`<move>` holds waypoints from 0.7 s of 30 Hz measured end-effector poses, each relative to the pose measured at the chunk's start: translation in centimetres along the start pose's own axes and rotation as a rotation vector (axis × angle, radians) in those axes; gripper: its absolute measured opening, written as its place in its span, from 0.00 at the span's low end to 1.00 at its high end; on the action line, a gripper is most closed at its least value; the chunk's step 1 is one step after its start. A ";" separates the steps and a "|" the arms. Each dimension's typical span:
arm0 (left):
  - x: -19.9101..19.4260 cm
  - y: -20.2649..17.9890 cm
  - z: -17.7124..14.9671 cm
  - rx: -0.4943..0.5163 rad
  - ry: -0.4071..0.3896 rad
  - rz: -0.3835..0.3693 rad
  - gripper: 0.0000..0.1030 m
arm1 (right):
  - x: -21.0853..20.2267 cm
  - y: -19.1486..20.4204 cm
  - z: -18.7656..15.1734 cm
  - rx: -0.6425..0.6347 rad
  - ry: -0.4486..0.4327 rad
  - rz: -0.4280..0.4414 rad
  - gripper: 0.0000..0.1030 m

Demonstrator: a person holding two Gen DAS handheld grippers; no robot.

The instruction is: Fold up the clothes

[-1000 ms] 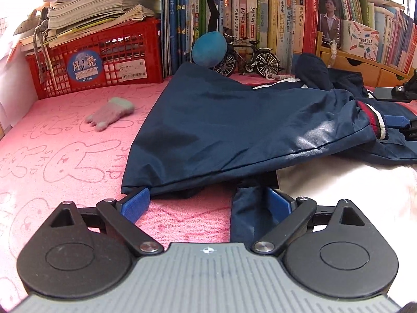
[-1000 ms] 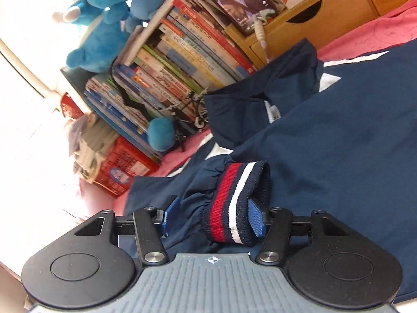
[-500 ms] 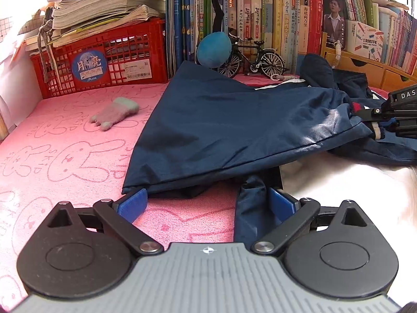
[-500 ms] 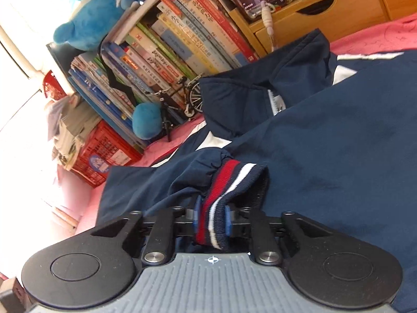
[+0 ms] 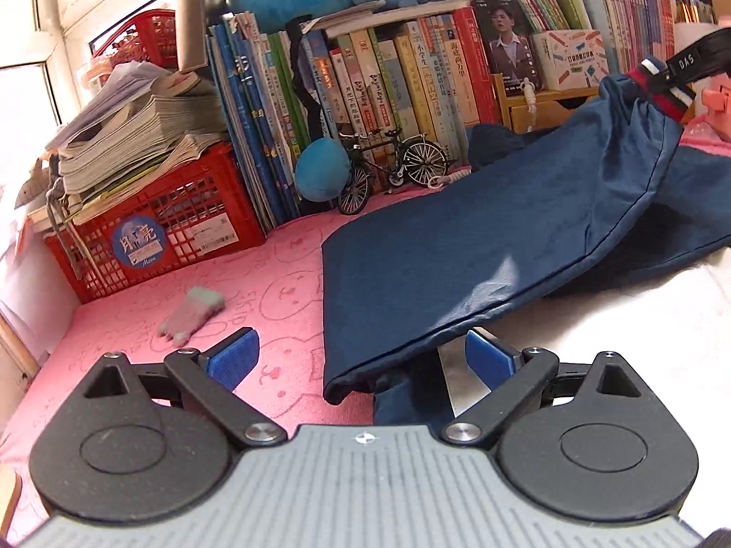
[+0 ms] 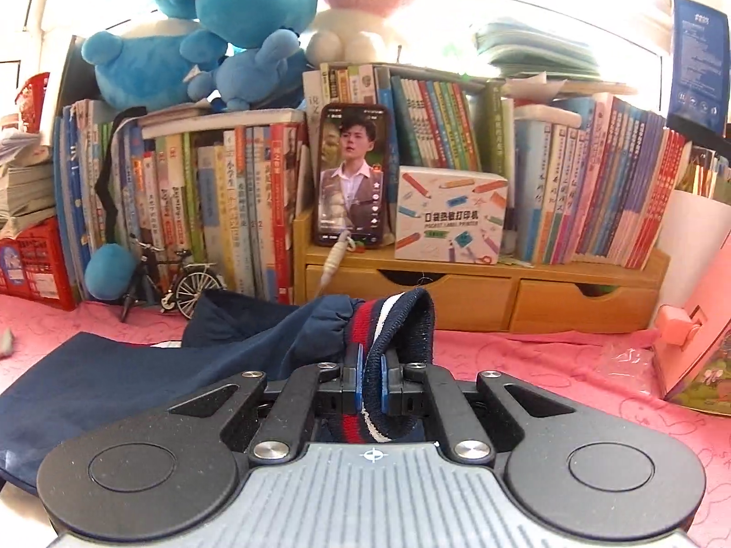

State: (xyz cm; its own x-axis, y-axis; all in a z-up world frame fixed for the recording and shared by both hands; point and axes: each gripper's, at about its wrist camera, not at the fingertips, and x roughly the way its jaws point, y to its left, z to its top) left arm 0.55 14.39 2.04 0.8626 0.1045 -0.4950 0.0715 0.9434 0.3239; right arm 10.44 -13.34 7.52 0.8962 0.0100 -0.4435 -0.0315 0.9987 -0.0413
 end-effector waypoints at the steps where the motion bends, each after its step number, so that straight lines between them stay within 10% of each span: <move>1: 0.5 -0.1 0.1 0.022 0.007 0.028 0.95 | 0.1 -0.3 -0.2 -0.006 -0.001 -0.015 0.09; 8: 2.0 2.6 -1.6 -0.006 0.080 0.061 0.96 | 1.9 -1.5 -2.4 -0.125 0.006 -0.168 0.09; 21: -2.5 2.3 -2.1 0.030 -0.051 0.085 0.95 | 0.8 -5.4 -5.8 -0.008 0.123 -0.105 0.09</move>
State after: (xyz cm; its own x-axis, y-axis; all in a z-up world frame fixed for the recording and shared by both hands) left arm -2.49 16.98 2.28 0.8906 0.1672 -0.4230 0.0108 0.9219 0.3873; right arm 8.74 -19.07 2.19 0.8340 -0.1015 -0.5424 0.0558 0.9934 -0.1001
